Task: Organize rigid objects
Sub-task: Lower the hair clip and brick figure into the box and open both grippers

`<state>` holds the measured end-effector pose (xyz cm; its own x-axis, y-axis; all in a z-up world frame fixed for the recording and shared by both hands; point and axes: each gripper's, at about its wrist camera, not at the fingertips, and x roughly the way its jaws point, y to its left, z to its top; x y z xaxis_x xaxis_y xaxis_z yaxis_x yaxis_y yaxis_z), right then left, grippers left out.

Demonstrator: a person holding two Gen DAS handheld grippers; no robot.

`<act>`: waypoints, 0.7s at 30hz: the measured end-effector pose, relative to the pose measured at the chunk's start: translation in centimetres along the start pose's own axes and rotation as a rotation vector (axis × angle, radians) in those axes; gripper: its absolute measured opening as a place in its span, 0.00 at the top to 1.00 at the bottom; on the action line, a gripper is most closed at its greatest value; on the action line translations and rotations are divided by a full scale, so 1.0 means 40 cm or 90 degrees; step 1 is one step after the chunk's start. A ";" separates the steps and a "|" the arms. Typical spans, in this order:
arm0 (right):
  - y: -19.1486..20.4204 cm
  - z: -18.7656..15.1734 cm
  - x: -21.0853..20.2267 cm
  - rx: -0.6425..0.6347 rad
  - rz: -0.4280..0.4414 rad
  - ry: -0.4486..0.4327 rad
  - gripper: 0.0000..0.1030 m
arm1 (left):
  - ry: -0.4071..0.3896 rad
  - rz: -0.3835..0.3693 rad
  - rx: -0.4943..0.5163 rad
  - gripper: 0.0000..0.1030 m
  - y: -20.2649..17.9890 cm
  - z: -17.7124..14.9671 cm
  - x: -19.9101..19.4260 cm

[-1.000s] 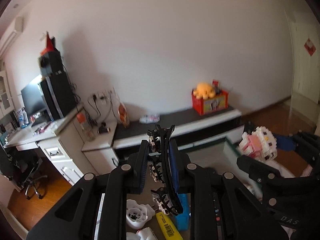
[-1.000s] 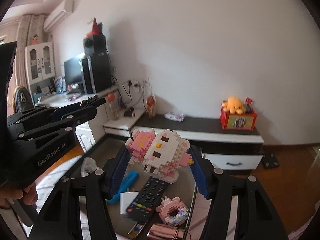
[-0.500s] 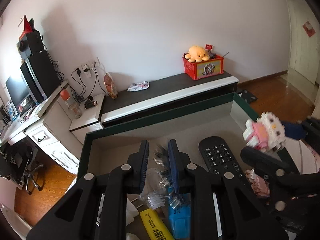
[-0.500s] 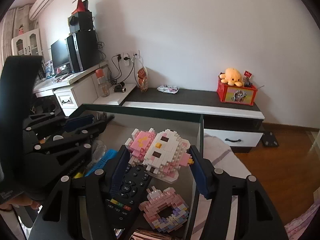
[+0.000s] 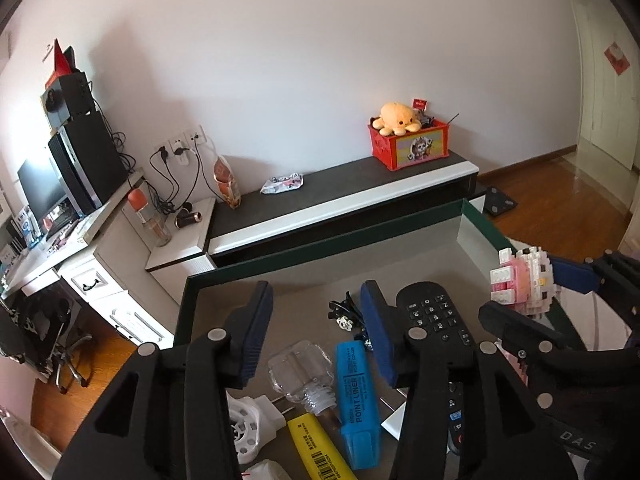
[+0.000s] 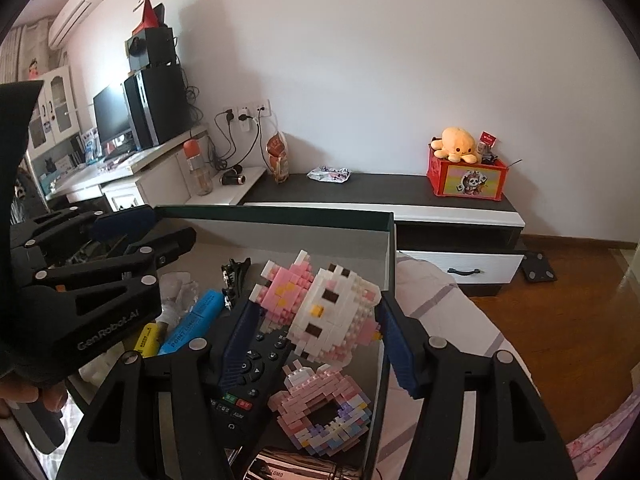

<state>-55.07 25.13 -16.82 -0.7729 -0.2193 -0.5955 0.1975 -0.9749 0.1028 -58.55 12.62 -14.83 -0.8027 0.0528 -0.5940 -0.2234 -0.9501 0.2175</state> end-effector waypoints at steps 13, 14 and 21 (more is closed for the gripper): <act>-0.008 0.003 -0.010 0.018 0.006 -0.017 0.23 | -0.009 0.008 0.007 0.34 -0.003 0.013 -0.024; -0.011 0.002 -0.010 0.020 0.007 -0.017 0.23 | -0.008 0.011 0.009 0.33 -0.004 0.013 -0.024; -0.016 0.006 -0.035 0.031 0.001 -0.034 0.18 | -0.020 0.047 0.015 0.09 0.003 0.011 -0.057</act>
<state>-54.27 26.06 -15.87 -0.8044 -0.2207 -0.5515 0.1693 -0.9751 0.1434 -57.01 12.54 -13.11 -0.8340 -0.0070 -0.5517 -0.1757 -0.9445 0.2777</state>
